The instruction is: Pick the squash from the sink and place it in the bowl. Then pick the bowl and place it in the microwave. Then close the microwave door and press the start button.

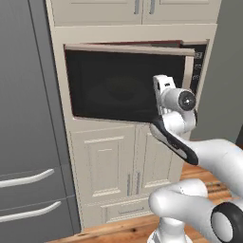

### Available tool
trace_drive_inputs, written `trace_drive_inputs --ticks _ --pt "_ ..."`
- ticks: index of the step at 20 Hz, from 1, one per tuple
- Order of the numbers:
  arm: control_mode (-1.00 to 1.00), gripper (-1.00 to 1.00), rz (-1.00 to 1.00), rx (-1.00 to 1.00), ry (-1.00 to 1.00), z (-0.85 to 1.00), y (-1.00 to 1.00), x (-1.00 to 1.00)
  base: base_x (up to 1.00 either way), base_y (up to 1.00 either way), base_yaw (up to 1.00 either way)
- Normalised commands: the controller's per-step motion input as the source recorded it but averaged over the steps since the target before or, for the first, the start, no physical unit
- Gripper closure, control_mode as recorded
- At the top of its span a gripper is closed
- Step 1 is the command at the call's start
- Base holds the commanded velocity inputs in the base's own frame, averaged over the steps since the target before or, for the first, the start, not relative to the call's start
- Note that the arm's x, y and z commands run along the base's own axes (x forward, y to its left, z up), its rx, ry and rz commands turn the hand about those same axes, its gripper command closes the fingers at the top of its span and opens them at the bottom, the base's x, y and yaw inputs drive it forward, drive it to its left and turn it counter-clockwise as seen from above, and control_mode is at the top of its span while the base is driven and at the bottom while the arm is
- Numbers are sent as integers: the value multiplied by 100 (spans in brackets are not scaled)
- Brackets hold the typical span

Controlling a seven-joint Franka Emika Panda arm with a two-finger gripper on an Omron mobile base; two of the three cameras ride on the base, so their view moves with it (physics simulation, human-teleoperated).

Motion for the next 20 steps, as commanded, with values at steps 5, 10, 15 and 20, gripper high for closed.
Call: trace_drive_inputs --ticks 5,10,15,20 --pt "-100 -100 33 3 0 4 -32 100 0 0 0" --pt "-100 -100 23 0 0 2 -6 92 0 0 0" --pt "-100 -100 12 0 1 31 0 48 0 0 0" --pt "-100 -100 3 0 3 37 0 8 0 0 0"
